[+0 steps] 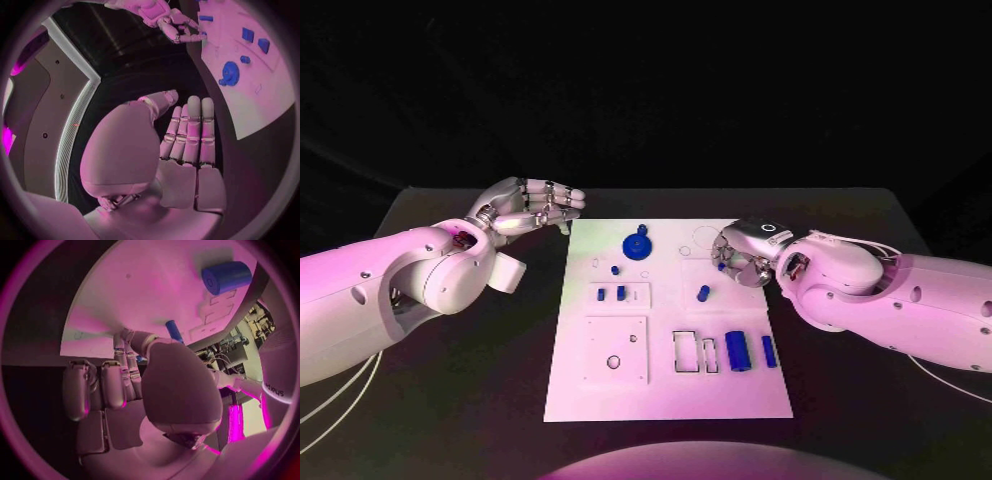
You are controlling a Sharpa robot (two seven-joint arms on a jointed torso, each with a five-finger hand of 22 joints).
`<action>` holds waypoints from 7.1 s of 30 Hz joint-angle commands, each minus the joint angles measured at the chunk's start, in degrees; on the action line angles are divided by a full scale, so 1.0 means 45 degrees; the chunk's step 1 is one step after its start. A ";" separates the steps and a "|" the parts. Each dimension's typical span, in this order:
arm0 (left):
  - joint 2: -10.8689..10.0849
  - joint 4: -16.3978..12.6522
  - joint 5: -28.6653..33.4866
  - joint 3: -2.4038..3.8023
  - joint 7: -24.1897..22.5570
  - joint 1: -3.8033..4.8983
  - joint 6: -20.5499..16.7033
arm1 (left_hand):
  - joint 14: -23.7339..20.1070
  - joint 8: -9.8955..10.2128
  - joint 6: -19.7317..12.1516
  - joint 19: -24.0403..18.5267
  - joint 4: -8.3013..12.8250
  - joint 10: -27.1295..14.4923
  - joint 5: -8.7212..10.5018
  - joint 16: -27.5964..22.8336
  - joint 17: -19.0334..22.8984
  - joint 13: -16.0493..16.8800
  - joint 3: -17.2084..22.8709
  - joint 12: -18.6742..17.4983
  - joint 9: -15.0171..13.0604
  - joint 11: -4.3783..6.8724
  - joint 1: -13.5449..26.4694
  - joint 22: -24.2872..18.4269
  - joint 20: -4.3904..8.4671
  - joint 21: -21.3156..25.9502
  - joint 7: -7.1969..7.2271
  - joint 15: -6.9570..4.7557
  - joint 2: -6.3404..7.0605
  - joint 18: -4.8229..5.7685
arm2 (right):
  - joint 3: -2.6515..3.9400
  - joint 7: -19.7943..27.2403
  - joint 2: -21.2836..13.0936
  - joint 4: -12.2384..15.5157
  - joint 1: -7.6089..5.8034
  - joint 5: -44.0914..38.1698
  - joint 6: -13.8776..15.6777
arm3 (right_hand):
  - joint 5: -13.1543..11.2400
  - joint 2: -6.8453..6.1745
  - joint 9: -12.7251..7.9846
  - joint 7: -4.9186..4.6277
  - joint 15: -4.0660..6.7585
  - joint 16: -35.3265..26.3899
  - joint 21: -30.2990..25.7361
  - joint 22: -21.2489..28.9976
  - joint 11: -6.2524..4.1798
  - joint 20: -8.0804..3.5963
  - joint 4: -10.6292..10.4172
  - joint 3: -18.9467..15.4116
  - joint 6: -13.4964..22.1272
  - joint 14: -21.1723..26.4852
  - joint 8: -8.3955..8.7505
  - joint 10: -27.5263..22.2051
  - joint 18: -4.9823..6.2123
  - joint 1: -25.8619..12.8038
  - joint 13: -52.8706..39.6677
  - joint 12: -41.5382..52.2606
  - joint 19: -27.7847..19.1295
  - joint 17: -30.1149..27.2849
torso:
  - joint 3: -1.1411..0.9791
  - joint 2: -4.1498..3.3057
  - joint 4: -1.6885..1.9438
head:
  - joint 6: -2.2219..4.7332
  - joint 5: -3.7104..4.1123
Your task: Assemble the parts on the task board
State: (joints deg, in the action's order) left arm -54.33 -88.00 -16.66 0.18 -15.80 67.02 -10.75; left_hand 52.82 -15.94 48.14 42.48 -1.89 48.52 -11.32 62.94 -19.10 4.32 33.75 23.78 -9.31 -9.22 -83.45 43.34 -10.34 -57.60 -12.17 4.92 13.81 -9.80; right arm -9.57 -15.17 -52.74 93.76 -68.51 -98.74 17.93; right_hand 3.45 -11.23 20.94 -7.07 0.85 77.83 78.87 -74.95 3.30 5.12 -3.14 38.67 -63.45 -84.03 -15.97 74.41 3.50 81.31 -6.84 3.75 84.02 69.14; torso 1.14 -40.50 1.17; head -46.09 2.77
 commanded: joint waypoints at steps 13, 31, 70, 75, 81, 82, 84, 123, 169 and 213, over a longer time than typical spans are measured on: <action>0.0016 0.0055 0.0035 0.0007 0.0046 0.0011 0.0304 | -0.0203 0.0054 -0.0068 -0.0152 0.0056 -0.0194 -0.0036 -0.0132 0.0066 -0.0028 -0.0144 0.0066 0.0030 -0.0036 0.0033 -0.0069 -0.0053 0.0145 -0.0076 0.0036 -0.0125 -0.0143 | 0.0036 -0.0115 -0.0302 0.0207 -0.0216 0.1768 0.0645 | 0.0030 0.0065 0.0267 0.0008 0.0101 0.0078 0.0042 -0.2537 -0.0062 -0.0081 0.0221 0.0067 0.0049 -0.0462 -0.0101 0.0173 -0.0237 -0.0258 -0.0047 0.0039 0.0206 -0.0016 | 0.0005 0.0007 -0.0002 | 0.0026 -0.0003; 0.0042 0.0101 0.0057 0.0002 0.0056 0.0003 0.0294 | -0.0246 0.0051 -0.0072 -0.0175 0.0083 -0.0246 -0.0039 -0.0178 0.0093 -0.0031 -0.0172 0.0084 0.0036 -0.0044 0.0019 -0.0094 -0.0064 0.0192 -0.0080 0.0046 -0.0139 -0.0144 | 0.0113 0.0384 -0.0179 0.1907 -0.0459 0.2557 0.1207 | 0.0030 0.0083 0.0306 0.0000 0.0098 0.0098 0.0029 -0.2536 -0.0056 -0.0081 0.0296 0.0104 0.0090 -0.0467 -0.0109 0.0141 -0.0234 -0.0307 -0.0049 0.0020 0.0202 -0.0002 | 0.0005 0.0008 0.0008 | -0.0007 -0.0254; 0.0313 0.0114 0.0083 -0.0050 0.0132 -0.0003 0.0300 | -0.0271 0.0031 -0.0052 -0.0191 0.0098 -0.0286 -0.0037 -0.0209 0.0114 -0.0032 -0.0209 0.0106 0.0034 -0.0049 0.0023 -0.0114 -0.0076 0.0230 -0.0076 0.0055 -0.0148 -0.0143 | -0.0038 0.0202 0.2273 0.2122 0.1123 0.0777 0.0123 | 0.0027 0.0117 0.0350 -0.0020 0.0089 0.0125 0.0056 -0.2550 -0.0041 -0.0078 0.0393 0.0147 0.0150 -0.0473 -0.0113 0.0110 -0.0240 -0.0364 -0.0057 0.0010 0.0217 0.0015 | 0.0028 -0.0002 0.0002 | -0.0475 -0.1226; 0.0322 0.0116 0.0083 -0.0050 0.0151 -0.0003 0.0322 | -0.0271 0.0031 -0.0052 -0.0191 0.0098 -0.0286 -0.0037 -0.0209 0.0114 -0.0032 -0.0209 0.0106 0.0034 -0.0049 0.0023 -0.0114 -0.0076 0.0230 -0.0076 0.0055 -0.0148 -0.0143 | -0.0050 0.0175 0.2332 0.2097 0.1207 0.0723 0.0038 | 0.0027 0.0117 0.0350 -0.0020 0.0089 0.0125 0.0056 -0.2550 -0.0041 -0.0078 0.0393 0.0147 0.0150 -0.0473 -0.0113 0.0110 -0.0240 -0.0364 -0.0057 0.0010 0.0217 0.0015 | 0.0031 0.0001 0.0004 | -0.0498 -0.1234; 0.0329 0.0125 0.0083 -0.0050 0.0166 -0.0003 0.0333 | -0.0271 0.0031 -0.0052 -0.0191 0.0098 -0.0286 -0.0037 -0.0209 0.0114 -0.0032 -0.0209 0.0106 0.0034 -0.0049 0.0023 -0.0114 -0.0076 0.0230 -0.0076 0.0055 -0.0148 -0.0143 | -0.0055 0.0169 0.2354 0.2102 0.1270 0.0684 -0.0046 | 0.0026 0.0123 0.0358 -0.0023 0.0086 0.0127 0.0046 -0.2548 -0.0038 -0.0077 0.0406 0.0151 0.0157 -0.0473 -0.0115 0.0106 -0.0238 -0.0376 -0.0058 0.0010 0.0213 0.0015 | 0.0021 0.0001 0.0006 | -0.0535 -0.1257; 0.0330 0.0126 0.0083 -0.0050 0.0167 -0.0003 0.0333 | -0.0271 0.0031 -0.0052 -0.0191 0.0098 -0.0286 -0.0037 -0.0209 0.0114 -0.0032 -0.0209 0.0106 0.0034 -0.0049 0.0023 -0.0114 -0.0076 0.0230 -0.0076 0.0055 -0.0148 -0.0143 | -0.0055 0.0169 0.2355 0.2104 0.1274 0.0682 -0.0055 | 0.0026 0.0123 0.0358 -0.0023 0.0086 0.0127 0.0046 -0.2548 -0.0038 -0.0077 0.0406 0.0151 0.0157 -0.0473 -0.0115 0.0106 -0.0238 -0.0376 -0.0058 0.0010 0.0213 0.0015 | 0.0021 -0.0003 0.0004 | -0.0541 -0.1262; 0.0330 0.0129 0.0083 -0.0050 0.0174 -0.0003 0.0336 | -0.0271 0.0031 -0.0052 -0.0191 0.0098 -0.0286 -0.0037 -0.0209 0.0114 -0.0032 -0.0209 0.0106 0.0034 -0.0049 0.0023 -0.0114 -0.0076 0.0230 -0.0076 0.0055 -0.0148 -0.0143 | -0.0056 0.0170 0.2357 0.2110 0.1282 0.0677 -0.0072 | 0.0026 0.0123 0.0358 -0.0023 0.0086 0.0127 0.0046 -0.2548 -0.0038 -0.0077 0.0406 0.0151 0.0157 -0.0473 -0.0115 0.0106 -0.0238 -0.0376 -0.0058 0.0010 0.0213 0.0015 | 0.0020 -0.0005 0.0000 | -0.0546 -0.1274; 0.0354 0.0154 0.0083 -0.0050 0.0238 -0.0003 0.0406 | -0.0285 0.0011 -0.0037 -0.0203 0.0101 -0.0329 -0.0037 -0.0231 0.0132 -0.0032 -0.0252 0.0133 0.0034 -0.0052 0.0042 -0.0138 -0.0088 0.0274 -0.0076 0.0064 -0.0168 -0.0143 | -0.0093 -0.0048 0.2747 0.1863 0.1391 0.0142 -0.0668 | 0.0014 0.0030 0.0416 -0.0114 0.0002 0.0149 -0.0054 -0.2530 0.0058 -0.0020 0.0535 0.0072 0.0527 -0.0463 0.0015 -0.0135 -0.0222 -0.0811 -0.0066 -0.0024 0.0174 -0.0032 | 0.0024 0.0006 0.0000 | -0.0627 -0.1241; 0.0274 0.0177 0.0160 -0.0090 0.0220 -0.0015 0.0467 | -0.0317 -0.0001 -0.0032 -0.0221 0.0115 -0.0380 -0.0038 -0.0256 0.0148 -0.0035 -0.0281 0.0148 0.0035 -0.0058 0.0042 -0.0159 -0.0098 0.0313 -0.0075 0.0072 -0.0178 -0.0142 | 0.0041 -0.0038 -0.1422 0.2751 0.0006 0.1290 -0.0313 | 0.0113 -0.0144 -0.0097 -0.0438 -0.0384 0.0197 -0.1657 -0.2110 0.0502 0.0357 -0.2994 -0.9023 0.2211 -0.0251 0.1815 -0.2887 0.0046 0.1317 0.0492 0.0683 -0.0234 -0.0774 | 0.0026 0.0008 -0.0007 | -0.0157 -0.0820; 0.0215 0.0195 0.0166 -0.0096 0.0295 -0.0016 0.0533 | -0.0337 -0.0028 -0.0015 -0.0236 0.0120 -0.0408 -0.0040 -0.0268 0.0162 -0.0030 -0.0322 0.0197 0.0035 -0.0060 0.0053 -0.0185 -0.0110 0.0363 -0.0074 0.0079 -0.0214 -0.0144 | 0.0012 -0.0342 -0.0551 0.2369 0.0430 0.1113 0.0354 | 0.0064 0.0290 0.0077 0.0043 0.0002 0.0692 -0.0283 -0.2605 0.0036 0.0026 -0.2456 -0.2246 -0.0094 -0.0373 0.1300 -0.0317 -0.0216 0.1010 0.0537 0.0241 0.0314 -0.0318 | 0.0023 0.0015 -0.0010 | -0.0258 -0.0830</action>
State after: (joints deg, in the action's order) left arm -53.40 -87.01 -16.24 -0.28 -14.25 66.92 -9.33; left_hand 51.59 -15.95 48.14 41.88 -1.43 47.10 -11.32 62.05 -18.42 4.24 32.64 24.47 -9.24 -9.42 -83.22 42.55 -10.94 -56.08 -12.16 5.33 13.58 -9.78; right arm -9.49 -16.44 -55.16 103.95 -66.65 -93.32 17.97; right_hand 3.51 -10.87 20.84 -6.81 0.57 80.59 77.51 -74.95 3.60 5.61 -14.15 28.45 -63.41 -83.92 -9.79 72.71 3.52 85.81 -4.19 4.43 83.91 67.66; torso 1.27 -40.45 1.12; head -47.22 -0.91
